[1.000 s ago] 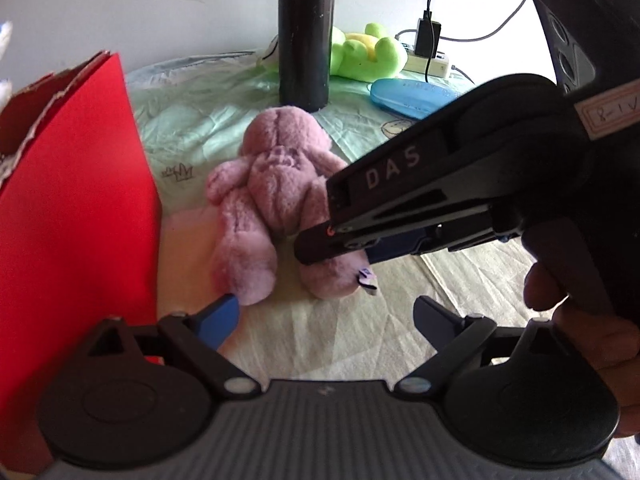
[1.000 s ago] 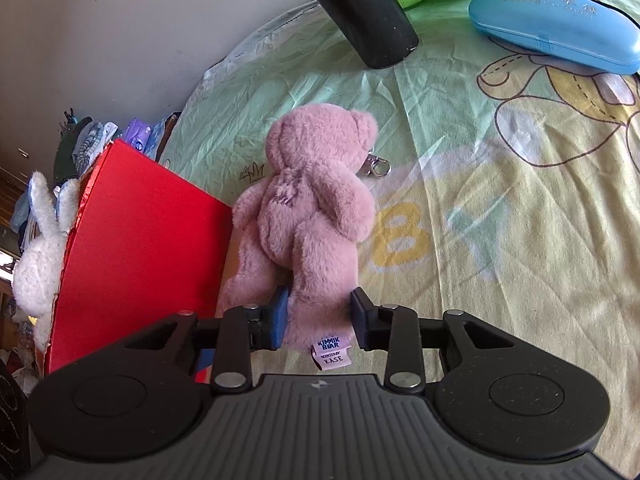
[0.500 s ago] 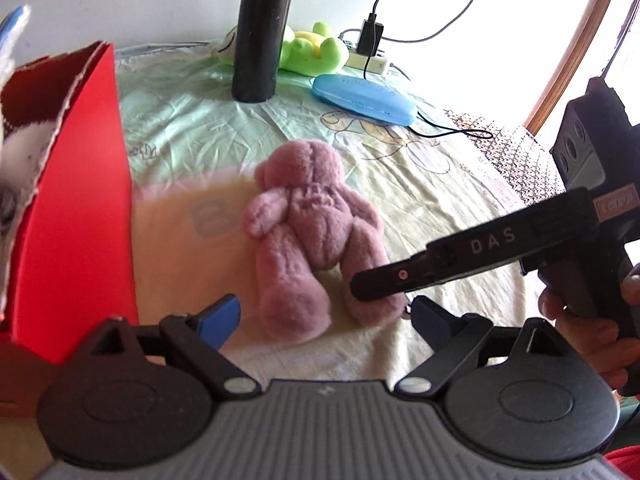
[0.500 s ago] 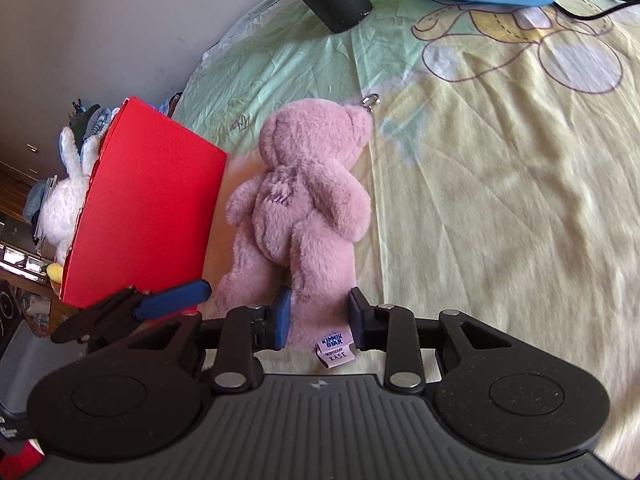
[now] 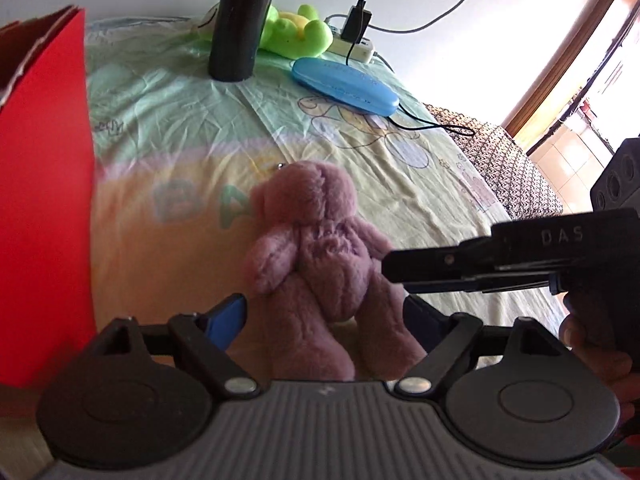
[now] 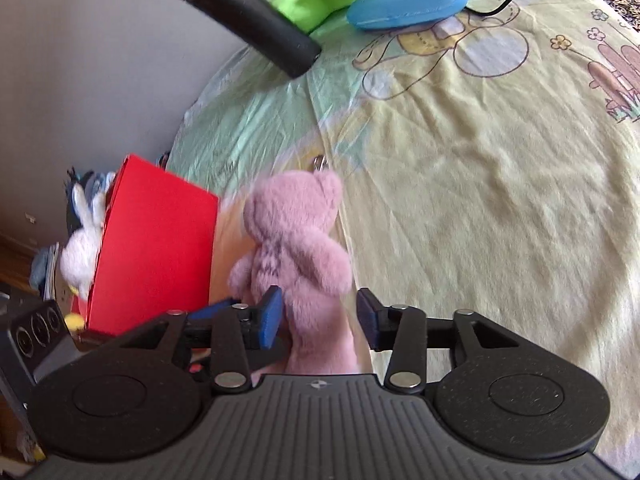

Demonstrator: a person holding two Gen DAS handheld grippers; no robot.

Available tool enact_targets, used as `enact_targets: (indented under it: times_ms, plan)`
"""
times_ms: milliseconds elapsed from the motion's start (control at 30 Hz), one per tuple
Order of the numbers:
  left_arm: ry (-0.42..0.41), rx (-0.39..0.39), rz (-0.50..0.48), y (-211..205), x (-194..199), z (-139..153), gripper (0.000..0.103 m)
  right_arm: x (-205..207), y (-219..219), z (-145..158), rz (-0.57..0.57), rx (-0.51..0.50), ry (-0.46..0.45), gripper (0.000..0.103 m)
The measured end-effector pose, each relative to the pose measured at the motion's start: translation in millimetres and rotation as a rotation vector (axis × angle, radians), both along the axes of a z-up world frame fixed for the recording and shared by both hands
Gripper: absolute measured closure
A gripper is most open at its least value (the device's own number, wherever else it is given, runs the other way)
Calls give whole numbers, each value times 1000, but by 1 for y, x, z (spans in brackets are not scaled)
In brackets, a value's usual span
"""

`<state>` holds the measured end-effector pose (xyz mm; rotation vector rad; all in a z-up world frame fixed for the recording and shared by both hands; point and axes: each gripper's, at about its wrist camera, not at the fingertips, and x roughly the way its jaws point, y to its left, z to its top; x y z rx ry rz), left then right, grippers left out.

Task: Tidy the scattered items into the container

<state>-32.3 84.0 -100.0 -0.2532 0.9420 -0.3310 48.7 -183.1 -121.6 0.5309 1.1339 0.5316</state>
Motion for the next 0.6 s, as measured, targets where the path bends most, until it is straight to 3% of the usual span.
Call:
enact_targets:
  times_ms: [167,433,600]
  plan:
    - [36,-12,9,-6,4,-9,25,5,20,-15,6,53,54,49]
    - [-6,8,-11,-8,-5,-6,35,-15,51,1,113,-156,-101,53]
    - [-62,78,-78,-11,-35,6,37,-33,52,1,118,-145,-77,56]
